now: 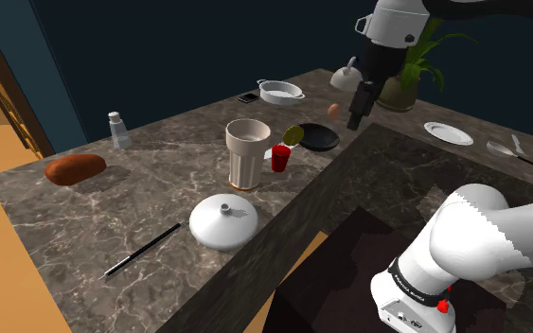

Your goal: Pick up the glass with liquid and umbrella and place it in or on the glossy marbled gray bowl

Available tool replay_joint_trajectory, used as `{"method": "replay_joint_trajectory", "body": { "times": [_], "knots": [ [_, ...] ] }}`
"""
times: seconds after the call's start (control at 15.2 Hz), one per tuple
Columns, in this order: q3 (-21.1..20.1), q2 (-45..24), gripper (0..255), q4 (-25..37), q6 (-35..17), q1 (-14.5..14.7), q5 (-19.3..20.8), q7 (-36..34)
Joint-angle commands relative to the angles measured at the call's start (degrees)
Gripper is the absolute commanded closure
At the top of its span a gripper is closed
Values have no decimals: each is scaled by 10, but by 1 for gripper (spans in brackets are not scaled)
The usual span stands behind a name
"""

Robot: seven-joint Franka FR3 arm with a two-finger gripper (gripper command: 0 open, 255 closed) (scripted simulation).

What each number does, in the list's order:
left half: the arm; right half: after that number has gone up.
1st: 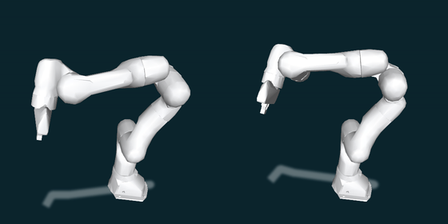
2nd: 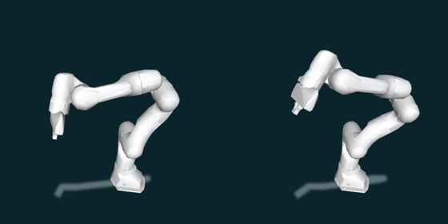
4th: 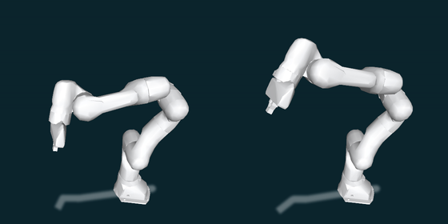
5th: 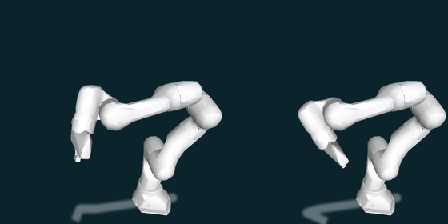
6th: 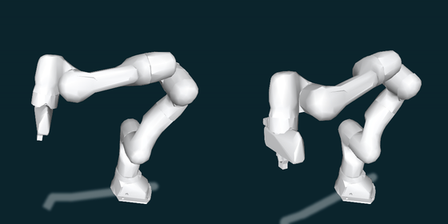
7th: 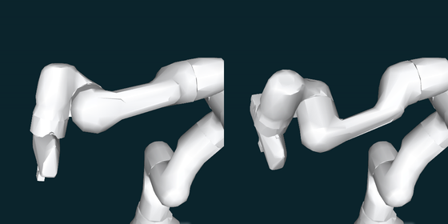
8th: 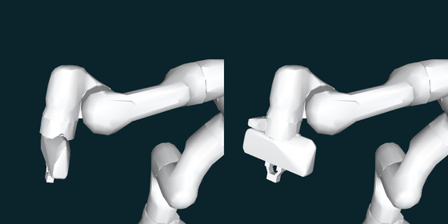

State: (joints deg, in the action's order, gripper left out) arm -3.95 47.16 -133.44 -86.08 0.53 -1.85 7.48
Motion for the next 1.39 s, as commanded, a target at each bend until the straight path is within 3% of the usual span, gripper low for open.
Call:
{"method": "replay_joint_trajectory", "body": {
  "times": [0.0,0.53,1.12,1.32],
  "knots": [
    [0,0,0,0,0,0,0,0],
    [-12,-144,0,8,-136,0,-7,-2],
    [-25,-332,0,78,-254,1,-3,-7],
    [-12,-339,0,67,-272,16,0,-10]
  ]
}}
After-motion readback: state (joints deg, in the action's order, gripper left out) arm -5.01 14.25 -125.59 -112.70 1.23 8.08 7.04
